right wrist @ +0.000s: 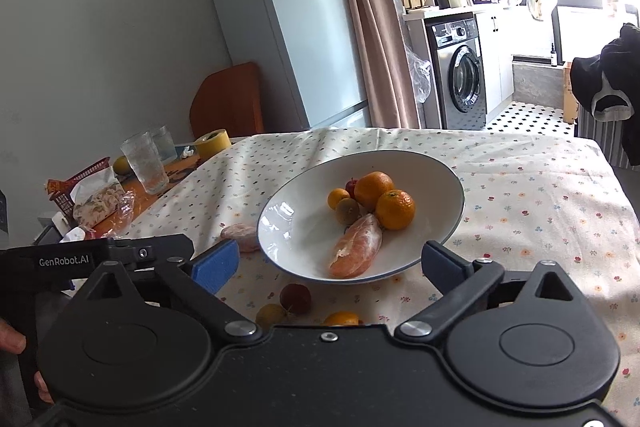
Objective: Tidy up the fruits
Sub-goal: 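Withdraw both open grippers from the bowl toward the remaining fruit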
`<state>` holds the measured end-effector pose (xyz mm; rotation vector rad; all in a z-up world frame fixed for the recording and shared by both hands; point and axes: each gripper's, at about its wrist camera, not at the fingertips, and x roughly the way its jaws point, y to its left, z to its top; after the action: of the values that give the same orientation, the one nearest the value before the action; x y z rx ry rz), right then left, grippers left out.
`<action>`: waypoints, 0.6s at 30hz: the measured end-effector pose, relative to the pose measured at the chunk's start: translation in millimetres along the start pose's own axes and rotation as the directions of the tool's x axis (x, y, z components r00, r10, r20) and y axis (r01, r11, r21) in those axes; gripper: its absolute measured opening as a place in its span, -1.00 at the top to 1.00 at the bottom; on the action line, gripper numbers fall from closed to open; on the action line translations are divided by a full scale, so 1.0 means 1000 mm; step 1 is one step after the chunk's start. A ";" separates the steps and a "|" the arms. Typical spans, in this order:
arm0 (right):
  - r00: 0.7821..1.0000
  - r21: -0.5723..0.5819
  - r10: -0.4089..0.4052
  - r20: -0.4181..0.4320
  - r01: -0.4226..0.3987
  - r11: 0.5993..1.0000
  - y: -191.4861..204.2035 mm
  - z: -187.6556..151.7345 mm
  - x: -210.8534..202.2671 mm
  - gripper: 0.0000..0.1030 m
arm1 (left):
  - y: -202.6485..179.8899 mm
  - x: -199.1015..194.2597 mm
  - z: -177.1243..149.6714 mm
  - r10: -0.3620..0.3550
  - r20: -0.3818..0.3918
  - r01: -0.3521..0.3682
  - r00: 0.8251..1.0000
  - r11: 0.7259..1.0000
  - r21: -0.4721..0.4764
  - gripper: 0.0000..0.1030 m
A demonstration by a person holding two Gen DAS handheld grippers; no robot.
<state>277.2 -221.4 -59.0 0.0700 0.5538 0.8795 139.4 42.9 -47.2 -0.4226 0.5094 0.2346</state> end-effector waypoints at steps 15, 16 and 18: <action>0.999 0.074 0.039 -0.011 -0.038 0.997 -0.006 -0.018 -0.021 -1.00 | -0.003 -0.022 -0.010 -0.014 -0.009 0.014 1.000 1.000 0.015 -1.00; 0.999 0.075 0.039 -0.014 -0.038 0.996 -0.006 -0.020 -0.021 -1.00 | -0.003 -0.022 -0.010 -0.014 -0.012 0.014 1.000 1.000 0.015 -1.00; 0.999 0.078 0.039 -0.018 -0.037 0.996 -0.005 -0.022 -0.021 -1.00 | -0.004 -0.023 -0.012 -0.011 -0.018 0.011 1.000 1.000 0.023 -1.00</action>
<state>259.4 -244.4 -70.7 0.1434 0.6070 0.8964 116.3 31.9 -43.9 -0.4057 0.5270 0.2144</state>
